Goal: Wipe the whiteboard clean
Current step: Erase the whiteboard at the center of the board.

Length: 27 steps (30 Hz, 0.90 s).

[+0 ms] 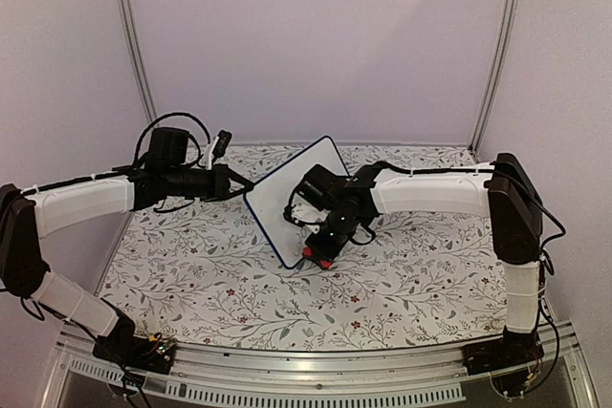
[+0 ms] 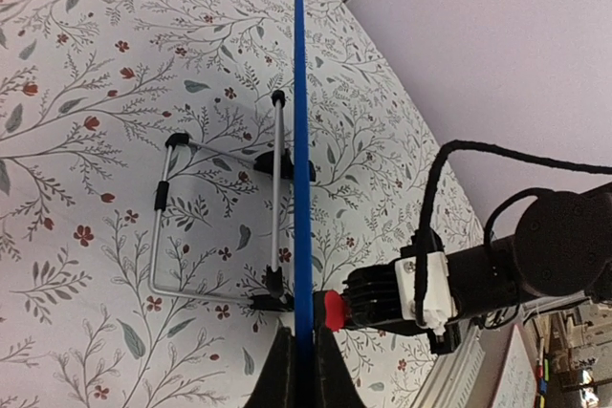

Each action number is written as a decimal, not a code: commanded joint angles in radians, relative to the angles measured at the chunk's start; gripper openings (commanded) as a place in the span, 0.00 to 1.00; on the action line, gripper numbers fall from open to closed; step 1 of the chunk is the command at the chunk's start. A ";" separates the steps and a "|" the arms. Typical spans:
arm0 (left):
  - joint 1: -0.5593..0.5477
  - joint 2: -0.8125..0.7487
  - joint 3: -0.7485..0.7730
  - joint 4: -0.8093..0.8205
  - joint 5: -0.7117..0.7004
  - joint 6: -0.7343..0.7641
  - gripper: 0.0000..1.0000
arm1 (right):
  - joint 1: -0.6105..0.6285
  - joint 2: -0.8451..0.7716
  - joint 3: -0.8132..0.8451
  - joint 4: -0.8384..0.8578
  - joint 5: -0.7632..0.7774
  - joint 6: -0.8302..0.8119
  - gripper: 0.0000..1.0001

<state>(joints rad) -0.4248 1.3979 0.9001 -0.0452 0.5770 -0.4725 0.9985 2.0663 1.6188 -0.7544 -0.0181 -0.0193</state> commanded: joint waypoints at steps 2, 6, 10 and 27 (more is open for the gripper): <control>0.008 -0.033 -0.006 0.084 0.035 -0.004 0.00 | 0.015 0.001 0.032 0.025 -0.020 0.001 0.04; 0.008 -0.033 -0.005 0.085 0.036 -0.006 0.00 | 0.020 0.020 0.051 0.015 -0.011 -0.002 0.04; 0.009 -0.034 -0.005 0.085 0.038 -0.005 0.00 | 0.027 0.031 0.056 0.017 -0.010 -0.005 0.04; 0.010 -0.036 -0.010 0.090 0.042 -0.008 0.00 | 0.043 0.070 0.078 -0.008 0.003 -0.015 0.04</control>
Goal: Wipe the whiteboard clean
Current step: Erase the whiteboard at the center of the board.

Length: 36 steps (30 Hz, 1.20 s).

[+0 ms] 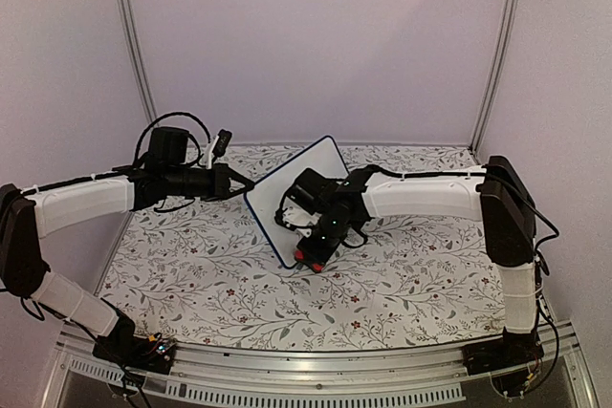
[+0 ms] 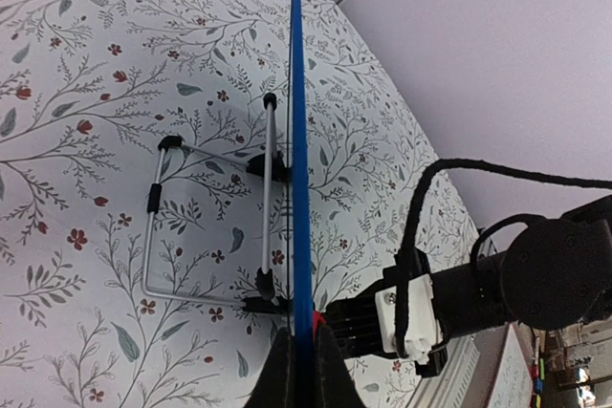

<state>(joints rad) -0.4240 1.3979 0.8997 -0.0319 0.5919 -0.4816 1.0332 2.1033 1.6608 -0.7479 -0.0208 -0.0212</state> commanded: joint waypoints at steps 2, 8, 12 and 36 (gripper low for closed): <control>0.009 -0.036 -0.009 0.078 0.029 0.001 0.00 | 0.010 0.039 0.044 -0.022 0.012 -0.016 0.04; 0.009 -0.033 -0.010 0.079 0.034 -0.001 0.00 | 0.010 0.050 0.057 -0.015 0.015 -0.022 0.04; 0.009 -0.029 -0.009 0.079 0.038 -0.001 0.00 | 0.010 0.039 0.047 0.035 0.077 0.002 0.04; 0.009 -0.028 -0.009 0.079 0.035 -0.001 0.00 | 0.032 -0.001 0.046 0.052 0.108 0.032 0.04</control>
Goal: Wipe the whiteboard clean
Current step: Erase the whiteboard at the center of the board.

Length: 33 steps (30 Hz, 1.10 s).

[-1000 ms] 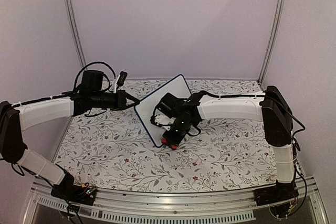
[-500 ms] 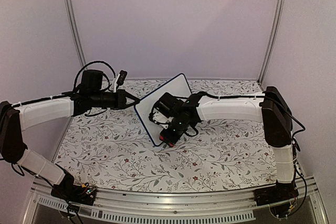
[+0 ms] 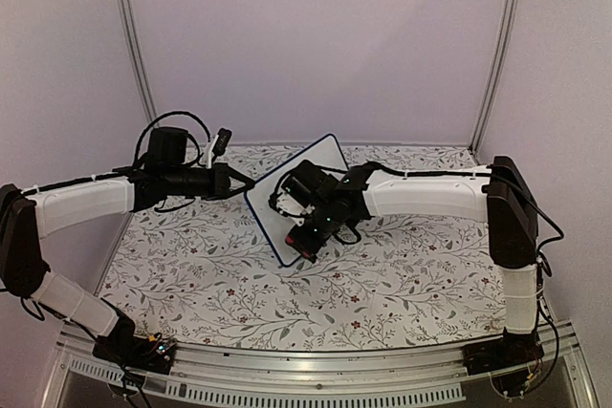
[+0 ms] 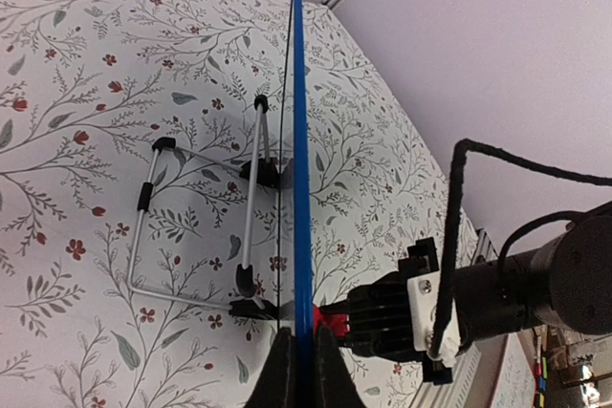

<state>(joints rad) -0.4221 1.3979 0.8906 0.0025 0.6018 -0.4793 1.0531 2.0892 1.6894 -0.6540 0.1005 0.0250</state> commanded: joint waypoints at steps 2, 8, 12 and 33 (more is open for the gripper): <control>0.007 -0.028 0.000 0.045 0.026 -0.003 0.00 | 0.016 0.031 0.024 -0.073 -0.014 -0.042 0.04; 0.006 -0.028 -0.001 0.045 0.024 -0.001 0.00 | 0.019 0.061 0.054 -0.124 -0.019 -0.065 0.04; 0.007 -0.030 0.000 0.047 0.023 -0.002 0.00 | 0.021 0.074 0.079 -0.158 -0.012 -0.076 0.04; 0.016 -0.010 0.076 0.011 0.021 -0.039 0.00 | 0.022 0.049 0.032 -0.082 0.030 -0.080 0.04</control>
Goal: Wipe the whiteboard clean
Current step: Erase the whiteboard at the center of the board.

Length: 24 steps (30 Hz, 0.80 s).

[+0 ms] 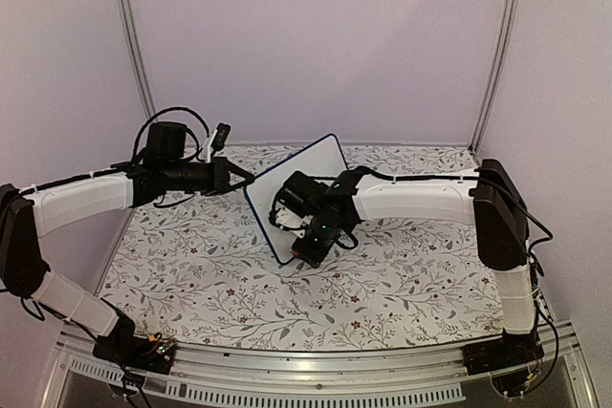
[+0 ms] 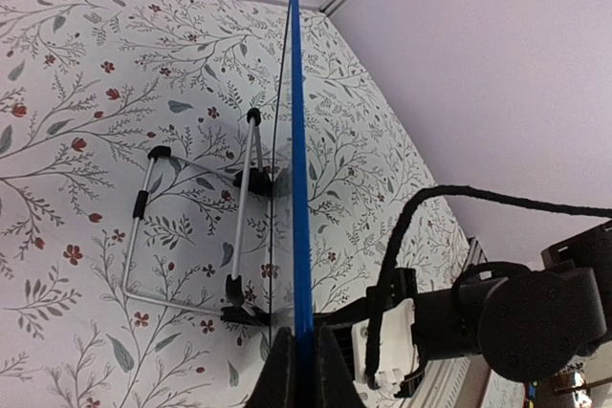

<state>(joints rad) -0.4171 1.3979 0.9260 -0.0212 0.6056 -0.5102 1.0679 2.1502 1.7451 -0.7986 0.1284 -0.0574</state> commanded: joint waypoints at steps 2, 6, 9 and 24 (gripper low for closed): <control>0.012 -0.008 0.041 0.035 0.021 -0.011 0.00 | 0.007 -0.023 -0.032 0.079 0.007 0.003 0.03; 0.011 -0.001 0.038 0.041 0.025 -0.011 0.00 | 0.007 -0.037 -0.037 0.113 0.009 0.007 0.04; 0.011 0.000 0.034 0.044 0.028 -0.011 0.00 | 0.007 -0.050 -0.056 0.159 0.013 0.022 0.03; 0.011 -0.002 0.018 0.057 0.030 -0.006 0.00 | 0.015 -0.120 -0.122 0.294 0.021 0.090 0.04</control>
<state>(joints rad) -0.4149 1.3991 0.9283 -0.0124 0.6174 -0.5087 1.0725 2.0747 1.6257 -0.5777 0.1303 0.0113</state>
